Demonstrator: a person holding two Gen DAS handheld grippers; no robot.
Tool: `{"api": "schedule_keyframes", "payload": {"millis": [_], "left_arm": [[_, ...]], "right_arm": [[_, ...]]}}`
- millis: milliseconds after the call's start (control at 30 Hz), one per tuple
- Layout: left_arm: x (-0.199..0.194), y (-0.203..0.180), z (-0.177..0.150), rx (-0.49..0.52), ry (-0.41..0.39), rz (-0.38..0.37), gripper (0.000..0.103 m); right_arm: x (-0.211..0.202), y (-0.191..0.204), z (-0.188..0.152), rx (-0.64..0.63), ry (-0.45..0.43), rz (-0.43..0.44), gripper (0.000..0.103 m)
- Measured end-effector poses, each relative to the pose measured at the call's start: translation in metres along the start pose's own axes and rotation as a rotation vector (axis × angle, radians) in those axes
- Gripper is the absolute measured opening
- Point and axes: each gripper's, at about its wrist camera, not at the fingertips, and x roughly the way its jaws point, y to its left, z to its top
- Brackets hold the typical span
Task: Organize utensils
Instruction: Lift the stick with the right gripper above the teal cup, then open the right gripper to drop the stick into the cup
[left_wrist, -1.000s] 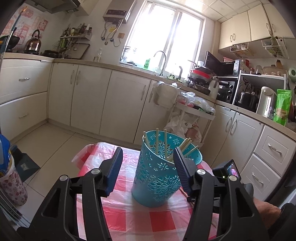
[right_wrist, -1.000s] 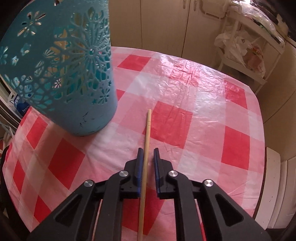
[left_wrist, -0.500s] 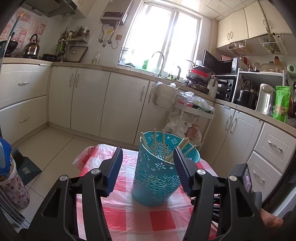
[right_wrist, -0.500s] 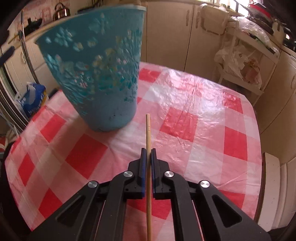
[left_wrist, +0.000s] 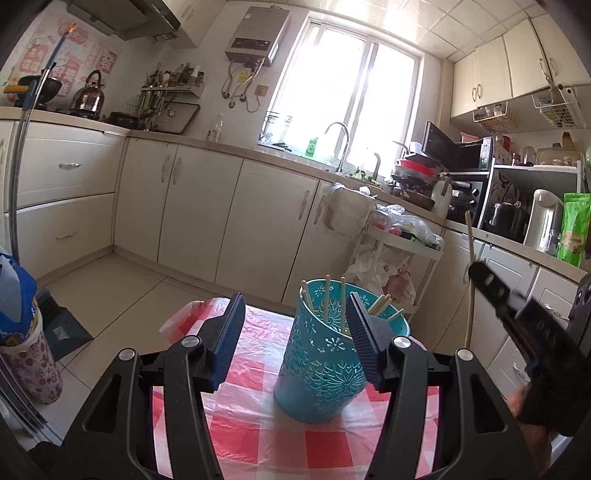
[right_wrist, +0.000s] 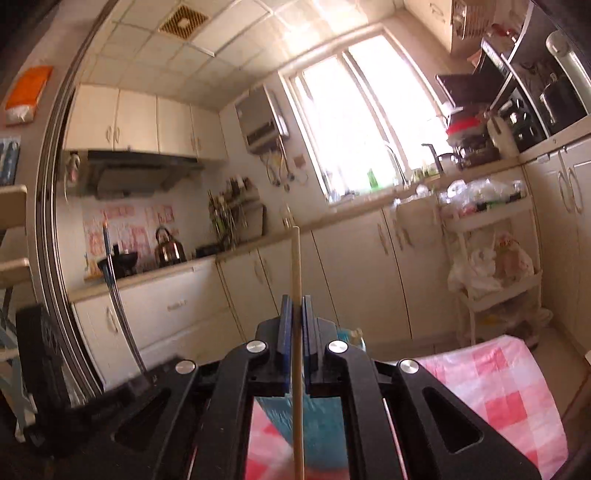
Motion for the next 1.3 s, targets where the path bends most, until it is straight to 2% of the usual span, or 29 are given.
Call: {"api": "schedule_keyframes", "payload": {"millis": [167,267,500,667,800,900,1100,1300], "left_arm": [[-0.008,0.009,0.007,-0.022,-0.057,0.041,0.054],[-0.009,0.017,0.010,-0.042,-0.074,0.065,0.054],[-0.021,0.017,0.013,-0.025,-0.136,0.087,0.054],[-0.024,0.014,0.017,-0.014,-0.149,0.076,0.054],[-0.025,0.014,0.018,-0.018,-0.141,0.076,0.054],[-0.026,0.013,0.018,-0.022,-0.134,0.074,0.054],[-0.028,0.012,0.017,-0.013,-0.133,0.071,0.054],[-0.027,0.015,0.017,-0.018,-0.118,0.077,0.054]], "right_arm": [[0.015,0.017,0.026,0.016,-0.209,0.028,0.006],[0.031,0.021,0.027,-0.028,-0.235,0.021,0.006],[0.065,0.000,0.001,-0.042,-0.181,-0.025,0.006],[0.057,-0.006,-0.027,-0.076,-0.131,-0.021,0.006],[0.043,-0.007,-0.029,-0.107,-0.123,-0.015,0.007],[0.048,-0.014,-0.032,-0.105,-0.086,-0.025,0.007],[0.053,-0.015,-0.035,-0.116,-0.064,-0.030,0.007],[0.043,-0.014,-0.040,-0.112,-0.023,-0.037,0.008]]}}
